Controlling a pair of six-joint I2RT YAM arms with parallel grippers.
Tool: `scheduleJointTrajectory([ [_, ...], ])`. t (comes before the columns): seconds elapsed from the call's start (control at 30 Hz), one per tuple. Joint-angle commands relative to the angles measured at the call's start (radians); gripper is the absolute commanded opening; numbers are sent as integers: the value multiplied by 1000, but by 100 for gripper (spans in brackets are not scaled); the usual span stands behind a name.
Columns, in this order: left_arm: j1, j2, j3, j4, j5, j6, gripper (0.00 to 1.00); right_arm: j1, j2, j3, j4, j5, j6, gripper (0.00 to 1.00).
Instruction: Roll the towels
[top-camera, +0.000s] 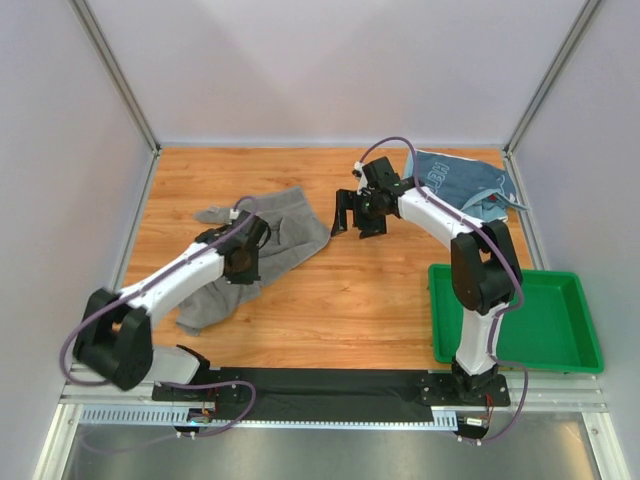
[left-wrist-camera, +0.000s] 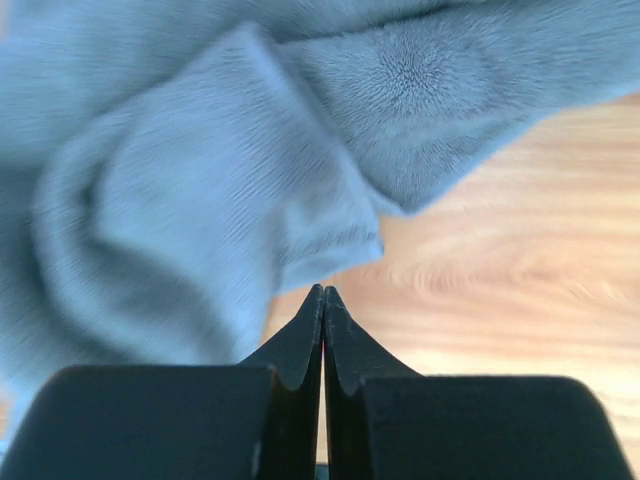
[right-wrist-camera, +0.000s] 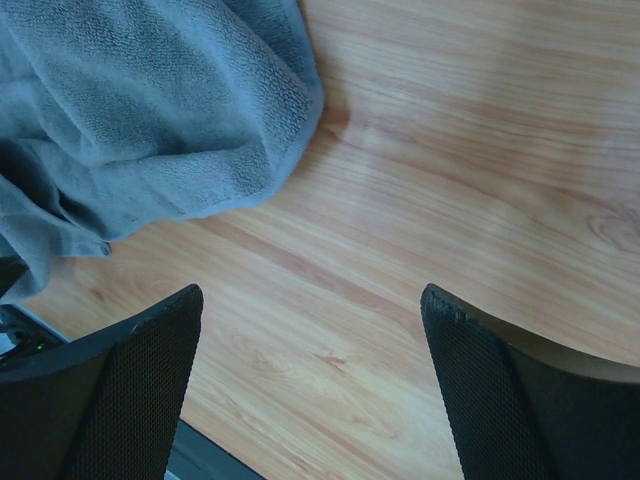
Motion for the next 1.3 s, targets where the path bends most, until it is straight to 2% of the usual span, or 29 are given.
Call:
scheduleJointTrajectory([
  [0.0, 10, -219, 25, -139, -76, 20, 0, 1, 67, 84, 50, -81, 30, 91],
  [0.13, 36, -323, 45, -236, -83, 17, 0, 2, 156, 167, 49, -98, 64, 90],
  [0.23, 41, -343, 16, -201, -38, 25, 3, 4, 209, 221, 39, -85, 76, 90],
  [0.3, 41, -306, 8, -169, 62, 20, 23, 4, 217, 235, 33, -60, 82, 90],
  [0.33, 37, -283, -1, -133, 80, 16, 38, 4, 214, 232, 36, -57, 83, 90],
  [0.43, 16, -184, -19, -64, 87, 3, 57, 2, 196, 203, 47, -54, 90, 90],
  [0.5, 11, -96, -25, -27, 99, -8, 62, 2, 185, 174, 39, -51, 80, 90],
  [0.73, -15, 105, -13, 115, 117, -40, 59, 2, 133, 80, 24, 6, 27, 90],
  [0.87, -18, 221, 16, 125, 92, -40, 60, 1, 127, 65, 26, 6, 18, 90],
  [0.97, -16, 277, 30, 114, 46, -49, 62, 1, 131, 64, 19, 8, 11, 90],
  [1.07, -16, 295, 15, 118, 15, -63, 61, 1, 139, 72, 13, 8, 4, 90],
  [1.13, -16, 303, -4, 137, 10, -60, 46, 2, 144, 75, 9, 6, 1, 90],
  [1.2, -16, 320, -10, 134, -4, -57, 37, 2, 148, 75, 9, 6, -2, 90],
  [1.23, -16, 321, -10, 131, -11, -55, 26, 2, 150, 75, 9, 6, -2, 90],
  [1.27, -15, 318, -13, 134, -16, -54, 21, 2, 153, 77, 10, 5, -2, 90],
])
